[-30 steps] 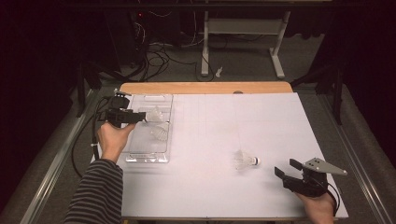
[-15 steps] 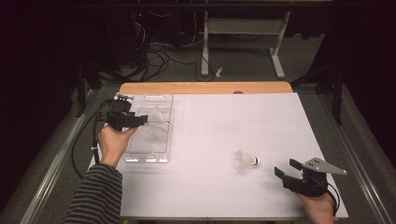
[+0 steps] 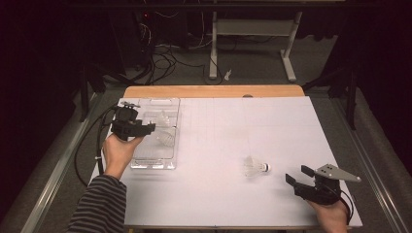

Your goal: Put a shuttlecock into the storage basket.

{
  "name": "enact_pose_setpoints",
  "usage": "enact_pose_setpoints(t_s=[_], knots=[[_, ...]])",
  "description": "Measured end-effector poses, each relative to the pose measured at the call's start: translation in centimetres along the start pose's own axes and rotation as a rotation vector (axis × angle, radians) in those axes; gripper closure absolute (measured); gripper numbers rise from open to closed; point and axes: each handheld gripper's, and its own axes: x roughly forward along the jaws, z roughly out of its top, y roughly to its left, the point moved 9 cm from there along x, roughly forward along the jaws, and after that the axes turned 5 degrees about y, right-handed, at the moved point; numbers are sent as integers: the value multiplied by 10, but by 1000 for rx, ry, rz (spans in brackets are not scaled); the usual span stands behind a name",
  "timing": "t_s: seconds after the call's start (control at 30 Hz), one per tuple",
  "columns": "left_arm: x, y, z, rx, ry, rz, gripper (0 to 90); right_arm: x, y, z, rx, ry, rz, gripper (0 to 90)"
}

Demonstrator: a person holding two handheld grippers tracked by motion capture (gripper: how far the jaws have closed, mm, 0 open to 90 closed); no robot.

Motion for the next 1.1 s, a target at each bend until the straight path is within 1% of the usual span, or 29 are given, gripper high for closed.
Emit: enact_pose_setpoints(t_s=[0.13,0.5,0.77,1.1], knots=[[-3,-4,-2,8,2,-12,444,0,0,0,0,-1,0,305],[-8,-10,-11,11,7,-39,444,0,1,0,-2,0,2,305],[-10,-10,-18,10,16,-48,442,0,1,0,-2,1,2,305],[-15,-11,-24,8,15,-61,434,0,1,0,-4,1,3,305]])
